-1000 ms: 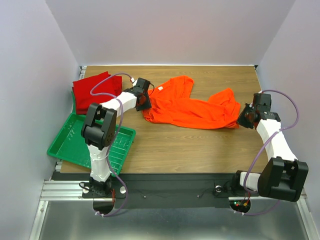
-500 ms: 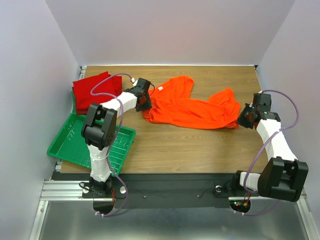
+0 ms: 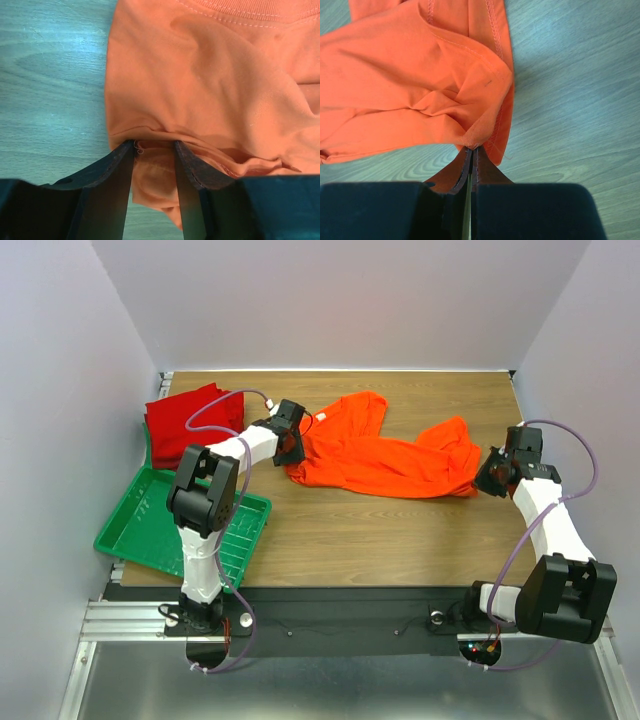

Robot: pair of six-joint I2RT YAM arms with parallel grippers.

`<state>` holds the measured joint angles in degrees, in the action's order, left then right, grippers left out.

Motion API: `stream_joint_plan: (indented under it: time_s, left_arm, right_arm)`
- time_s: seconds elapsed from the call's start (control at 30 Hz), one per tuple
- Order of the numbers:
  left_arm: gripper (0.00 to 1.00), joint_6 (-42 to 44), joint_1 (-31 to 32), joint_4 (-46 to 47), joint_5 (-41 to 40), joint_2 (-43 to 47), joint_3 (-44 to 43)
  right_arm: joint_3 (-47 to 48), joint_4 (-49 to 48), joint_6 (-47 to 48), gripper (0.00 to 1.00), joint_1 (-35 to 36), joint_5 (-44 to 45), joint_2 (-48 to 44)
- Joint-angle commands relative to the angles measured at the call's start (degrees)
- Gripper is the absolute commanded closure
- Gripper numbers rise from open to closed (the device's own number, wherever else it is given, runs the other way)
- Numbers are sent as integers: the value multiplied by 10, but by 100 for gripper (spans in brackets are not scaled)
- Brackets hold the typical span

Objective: Fold and stack the t-shirts
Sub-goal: Flatten the tshirt out

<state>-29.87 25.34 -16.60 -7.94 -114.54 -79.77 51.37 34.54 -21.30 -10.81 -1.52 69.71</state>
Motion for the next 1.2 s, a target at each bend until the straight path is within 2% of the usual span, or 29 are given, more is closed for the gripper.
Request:
stream_joint_plan:
  time_s: [0.0, 0.03, 0.13, 0.17, 0.27, 0.37, 0.7, 0.97, 1.07, 1.17]
  left_arm:
    - [51, 4, 2, -9, -17, 8, -2]
    - [52, 4, 3, -9, -15, 7, -2]
    - [68, 4, 6, -9, -15, 4, -3]
    - [78, 3, 7, -10, -15, 6, -4]
    - [92, 3, 7, -12, -15, 19, -3]
    - [100, 4, 7, -15, -16, 40, -6]
    - [100, 2, 7, -30, -39, 152, -80]
    - [100, 33, 2, 17, -30, 218, -165]
    - [100, 56, -6, 34, -23, 226, -216]
    - [100, 74, -20, 45, -2, 223, -305]
  right_arm:
    - [28, -9, -7, 98, 0, -3, -7]
    - [28, -9, -6, 98, 0, -3, -7]
    - [28, -9, -5, 98, 0, -3, -8]
    - [28, -9, -5, 98, 0, -3, -10]
    - [27, -9, -4, 98, 0, -1, -12]
    - [33, -10, -6, 98, 0, 3, -10]
    - [154, -11, 28, 100, -1, 63, 45]
    - [297, -19, 40, 100, -1, 75, 117]
    - [348, -20, 58, 100, -1, 89, 149]
    - [436, -21, 84, 99, -1, 105, 174]
